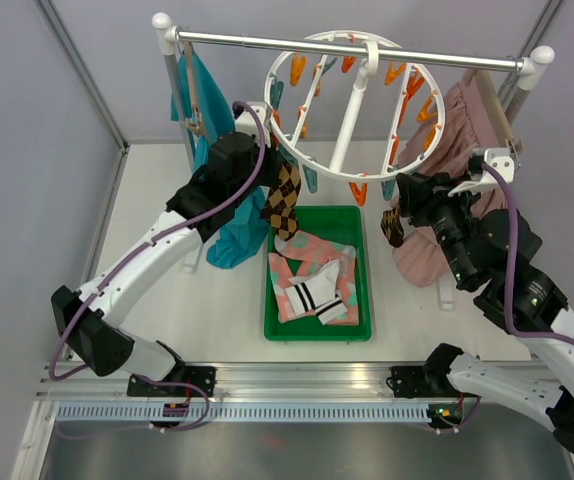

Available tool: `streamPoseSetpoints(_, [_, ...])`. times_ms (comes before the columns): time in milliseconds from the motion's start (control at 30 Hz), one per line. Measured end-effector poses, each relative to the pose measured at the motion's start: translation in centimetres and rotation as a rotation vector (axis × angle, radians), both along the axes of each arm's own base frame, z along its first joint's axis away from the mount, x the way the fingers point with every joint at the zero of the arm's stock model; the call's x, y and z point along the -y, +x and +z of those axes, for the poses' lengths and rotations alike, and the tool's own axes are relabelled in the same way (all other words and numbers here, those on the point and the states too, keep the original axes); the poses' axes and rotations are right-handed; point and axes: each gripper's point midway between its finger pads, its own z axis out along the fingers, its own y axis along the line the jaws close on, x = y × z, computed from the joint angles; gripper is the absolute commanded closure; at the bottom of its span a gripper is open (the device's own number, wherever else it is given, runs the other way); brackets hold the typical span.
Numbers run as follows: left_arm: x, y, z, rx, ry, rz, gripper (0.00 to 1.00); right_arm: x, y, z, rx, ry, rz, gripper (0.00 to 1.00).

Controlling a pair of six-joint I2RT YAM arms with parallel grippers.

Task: Clip the socks to the hanger
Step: Rotate the hanger.

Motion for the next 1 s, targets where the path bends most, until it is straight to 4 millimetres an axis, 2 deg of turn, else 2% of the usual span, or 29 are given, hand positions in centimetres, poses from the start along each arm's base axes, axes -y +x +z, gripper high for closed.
streamPoseSetpoints(300, [1.7, -1.5, -0.1, 0.031, 0.004, -0.086, 0.98, -3.4, -0.4, -1.1, -0.033, -0.045, 0.169, 0.6])
streamPoseSetpoints(700, [2.7, -2.6, 1.3, 0.089, -0.005, -0.136, 0.98, -5.1, -1.2, -1.8, -0.051, -0.068, 0.272, 0.6])
streamPoseSetpoints(1000, [3.3, -3.2, 1.4, 0.101, 0.008, -0.16, 0.98, -6.7, -2.4, -2.0, -0.055, -0.077, 0.387, 0.6])
